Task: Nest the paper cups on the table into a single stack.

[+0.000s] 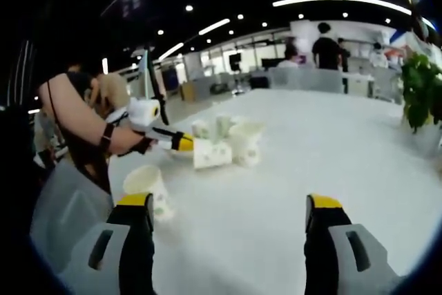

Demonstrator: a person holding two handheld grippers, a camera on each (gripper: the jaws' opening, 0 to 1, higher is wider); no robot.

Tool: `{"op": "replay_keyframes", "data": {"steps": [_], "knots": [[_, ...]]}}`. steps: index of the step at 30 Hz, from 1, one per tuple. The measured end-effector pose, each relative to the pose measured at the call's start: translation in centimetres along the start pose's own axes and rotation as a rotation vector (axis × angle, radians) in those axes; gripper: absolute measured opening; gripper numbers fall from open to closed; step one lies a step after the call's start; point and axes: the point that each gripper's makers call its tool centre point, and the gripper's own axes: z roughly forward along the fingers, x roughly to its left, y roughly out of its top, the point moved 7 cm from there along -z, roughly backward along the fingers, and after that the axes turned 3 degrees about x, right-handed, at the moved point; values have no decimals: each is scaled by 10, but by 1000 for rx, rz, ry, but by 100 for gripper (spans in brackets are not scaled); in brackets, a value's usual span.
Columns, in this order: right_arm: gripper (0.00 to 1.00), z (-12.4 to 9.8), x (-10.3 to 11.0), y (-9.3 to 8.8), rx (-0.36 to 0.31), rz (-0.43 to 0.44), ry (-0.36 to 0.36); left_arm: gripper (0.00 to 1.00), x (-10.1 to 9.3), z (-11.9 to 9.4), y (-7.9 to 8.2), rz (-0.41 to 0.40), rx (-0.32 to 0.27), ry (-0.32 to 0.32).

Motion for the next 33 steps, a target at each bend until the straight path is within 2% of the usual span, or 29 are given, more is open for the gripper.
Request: {"op": "replay_keyframes", "data": {"steps": [18, 21, 27, 33], "knots": [[88, -5, 3, 9, -20, -34, -1, 0, -4, -12, 7, -16, -5, -5], [88, -7, 3, 9, -23, -36, -4, 0, -5, -14, 9, 0, -5, -2], [88, -9, 4, 7, -18, -43, -7, 0, -5, -20, 13, -19, -10, -11], [88, -11, 4, 11, -31, -45, -16, 0, -6, -26, 16, -2, -6, -4]]}}
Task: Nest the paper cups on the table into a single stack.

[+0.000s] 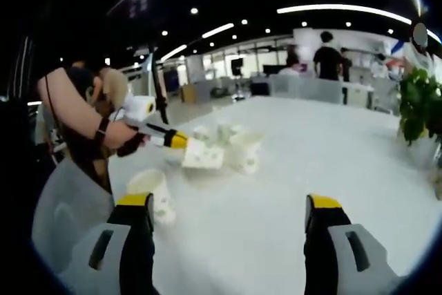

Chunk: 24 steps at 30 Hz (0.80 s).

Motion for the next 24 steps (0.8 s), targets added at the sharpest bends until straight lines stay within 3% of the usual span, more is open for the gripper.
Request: {"op": "replay_keyframes", "data": {"steps": [19, 20, 24], "knots": [[89, -11, 4, 11, -31, -14, -16, 0, -12, -27, 27, 16, 17, -49], [89, -13, -4, 14, -33, -14, -16, 0, -13, -27, 28, 16, 19, -54], [89, -17, -12, 18, -38, -15, -19, 0, -17, -21, 48, 25, 21, -60]]}}
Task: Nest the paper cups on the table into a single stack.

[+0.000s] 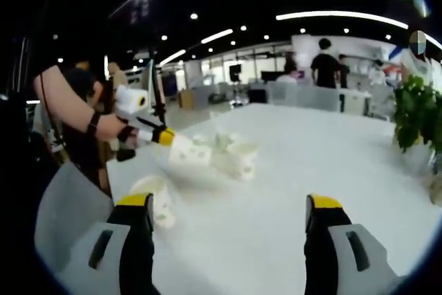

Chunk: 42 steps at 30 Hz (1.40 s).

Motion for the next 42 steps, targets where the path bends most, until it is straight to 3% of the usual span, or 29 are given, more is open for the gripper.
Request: {"op": "replay_keyframes", "data": {"steps": [14, 18, 28, 42], "knots": [[88, -4, -6, 6, -17, -5, -7, 0, -12, -20, 22, 64, 26, -40], [88, -4, -5, 7, -22, -9, -8, 0, -14, -29, 27, 41, 23, -55], [88, -5, -4, 8, -35, 6, -15, 0, -17, -48, 36, 126, 36, -54], [87, -2, 4, 5, -35, 4, 1, 0, -30, -70, 65, 151, 58, -133]]}}
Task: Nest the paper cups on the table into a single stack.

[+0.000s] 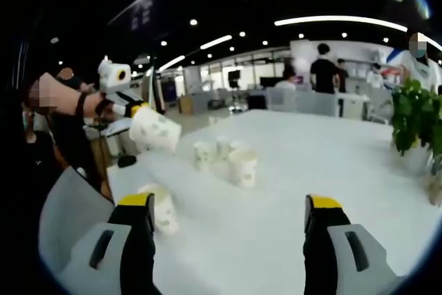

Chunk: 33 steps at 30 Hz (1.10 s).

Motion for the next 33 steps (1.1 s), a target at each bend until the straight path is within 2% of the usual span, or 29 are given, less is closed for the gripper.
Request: {"op": "replay_keyframes", "data": {"steps": [8, 14, 17, 23, 30, 33], "knots": [[87, -1, 2, -2, -3, 4, 1, 0, -8, 4, 11, -2, 69, -78], [87, -3, 1, -4, -6, 10, -10, 0, -14, 9, 11, -14, 150, -139], [87, -4, -1, -5, -10, 13, -17, 0, -17, 11, 12, -5, 167, -157], [87, -4, -3, -3, -18, 21, -25, 0, -21, 16, 7, -17, 239, -197], [87, -2, -4, -2, -33, 34, -23, 0, -26, 17, 6, -40, 280, -236], [87, -1, -4, -2, -32, 30, -23, 0, -28, 18, 2, -23, 319, -246]]}}
